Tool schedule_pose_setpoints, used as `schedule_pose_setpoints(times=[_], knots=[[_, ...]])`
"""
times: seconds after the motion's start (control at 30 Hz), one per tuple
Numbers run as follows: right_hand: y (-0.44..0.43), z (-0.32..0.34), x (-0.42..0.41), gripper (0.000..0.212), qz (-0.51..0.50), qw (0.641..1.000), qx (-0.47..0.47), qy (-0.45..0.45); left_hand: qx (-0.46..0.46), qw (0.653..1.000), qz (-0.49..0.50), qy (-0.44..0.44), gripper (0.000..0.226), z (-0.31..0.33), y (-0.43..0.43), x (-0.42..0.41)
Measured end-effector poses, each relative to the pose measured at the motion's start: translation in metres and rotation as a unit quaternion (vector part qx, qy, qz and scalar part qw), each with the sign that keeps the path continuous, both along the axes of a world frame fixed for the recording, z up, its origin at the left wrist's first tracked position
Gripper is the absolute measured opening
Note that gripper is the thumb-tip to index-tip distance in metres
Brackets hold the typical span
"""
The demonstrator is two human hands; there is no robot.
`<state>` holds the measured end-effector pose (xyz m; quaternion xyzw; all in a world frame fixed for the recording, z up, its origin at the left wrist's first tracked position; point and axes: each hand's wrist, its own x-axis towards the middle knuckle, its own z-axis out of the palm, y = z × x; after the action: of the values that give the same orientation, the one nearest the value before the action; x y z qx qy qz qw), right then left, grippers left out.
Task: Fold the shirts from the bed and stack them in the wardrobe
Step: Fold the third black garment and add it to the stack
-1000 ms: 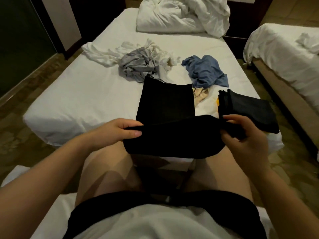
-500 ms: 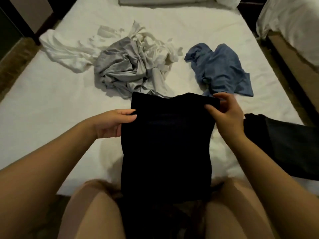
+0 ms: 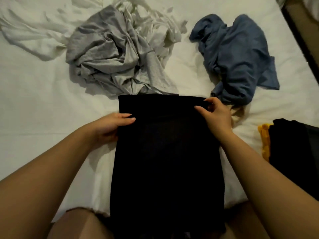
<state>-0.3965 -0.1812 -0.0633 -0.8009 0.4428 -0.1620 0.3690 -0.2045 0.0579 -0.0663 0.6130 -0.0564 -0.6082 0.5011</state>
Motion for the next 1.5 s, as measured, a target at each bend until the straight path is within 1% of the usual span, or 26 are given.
schedule_pose_setpoints(times=[0.07, 0.13, 0.2, 0.23, 0.3, 0.33, 0.37, 0.43, 0.57, 0.63, 0.77, 0.83, 0.9, 1.03, 1.13, 1.23, 1.33, 1.4, 1.47, 1.5], knots=[[0.0, 0.008, 0.0, 0.038, -0.007, 1.0, 0.023, 0.008, 0.017, 0.998, 0.034, -0.046, 0.027, 0.009, -0.001, -0.011], [0.004, 0.016, -0.002, 0.044, -0.007, 0.999, 0.045, 0.024, 0.017, 0.992, 0.091, -0.088, 0.022, 0.018, 0.0, -0.024], [0.013, 0.022, -0.009, 0.054, -0.003, 0.998, 0.057, 0.02, 0.021, 0.977, 0.143, -0.159, 0.023, 0.019, 0.006, -0.036], [0.02, 0.025, -0.016, 0.059, 0.006, 0.999, 0.049, 0.013, 0.033, 0.963, 0.168, -0.21, 0.027, 0.018, 0.01, -0.044], [0.04, 0.027, -0.037, 0.068, 0.035, 0.999, 0.002, 0.012, 0.062, 0.923, 0.222, -0.308, 0.043, 0.023, 0.022, -0.073], [0.051, 0.026, -0.049, 0.07, 0.042, 0.999, -0.014, 0.015, 0.079, 0.907, 0.237, -0.34, 0.051, 0.023, 0.029, -0.089], [0.065, 0.025, -0.063, 0.071, 0.039, 0.999, -0.018, 0.018, 0.087, 0.899, 0.241, -0.356, 0.059, 0.024, 0.038, -0.108], [0.096, 0.02, -0.099, 0.072, 0.028, 0.999, -0.011, 0.028, 0.08, 0.894, 0.226, -0.378, 0.067, 0.025, 0.061, -0.148], [0.154, 0.004, -0.153, 0.068, 0.059, 0.997, -0.003, 0.043, 0.106, 0.877, 0.18, -0.433, 0.069, 0.016, 0.098, -0.195], [0.171, 0.003, -0.171, 0.067, 0.062, 0.998, 0.018, 0.018, 0.109, 0.879, 0.16, -0.437, 0.071, 0.014, 0.111, -0.208], [0.186, 0.009, -0.197, 0.069, 0.06, 0.988, 0.143, -0.018, 0.05, 0.903, 0.126, -0.407, 0.071, 0.012, 0.137, -0.229], [0.19, 0.013, -0.207, 0.072, 0.054, 0.981, 0.185, -0.029, 0.042, 0.913, 0.125, -0.387, 0.069, 0.015, 0.144, -0.24], [0.192, 0.02, -0.214, 0.068, 0.048, 0.979, 0.192, -0.051, 0.033, 0.917, 0.137, -0.372, 0.062, 0.02, 0.147, -0.245], [0.189, 0.029, -0.223, 0.041, 0.052, 0.973, 0.199, -0.102, -0.007, 0.932, 0.186, -0.31, 0.043, 0.035, 0.155, -0.247], [0.188, 0.035, -0.23, 0.027, 0.072, 0.975, 0.189, -0.095, -0.03, 0.95, 0.175, -0.256, 0.035, 0.044, 0.163, -0.244], [0.192, 0.042, -0.24, 0.023, 0.079, 0.975, 0.189, -0.085, -0.031, 0.963, 0.155, -0.22, 0.031, 0.05, 0.171, -0.247], [0.202, 0.066, -0.249, 0.024, 0.087, 0.972, 0.202, -0.084, -0.03, 0.967, 0.138, -0.211, 0.032, 0.06, 0.181, -0.255], [0.205, 0.093, -0.258, 0.031, 0.106, 0.966, 0.222, -0.084, -0.044, 0.975, 0.113, -0.186, 0.038, 0.072, 0.188, -0.259], [0.204, 0.118, -0.266, 0.045, 0.146, 0.963, 0.221, -0.06, -0.057, 0.974, 0.054, -0.214, 0.048, 0.087, 0.195, -0.26], [0.203, 0.127, -0.269, 0.051, 0.171, 0.965, 0.198, -0.03, -0.052, 0.964, 0.012, -0.261, 0.053, 0.093, 0.197, -0.261]])
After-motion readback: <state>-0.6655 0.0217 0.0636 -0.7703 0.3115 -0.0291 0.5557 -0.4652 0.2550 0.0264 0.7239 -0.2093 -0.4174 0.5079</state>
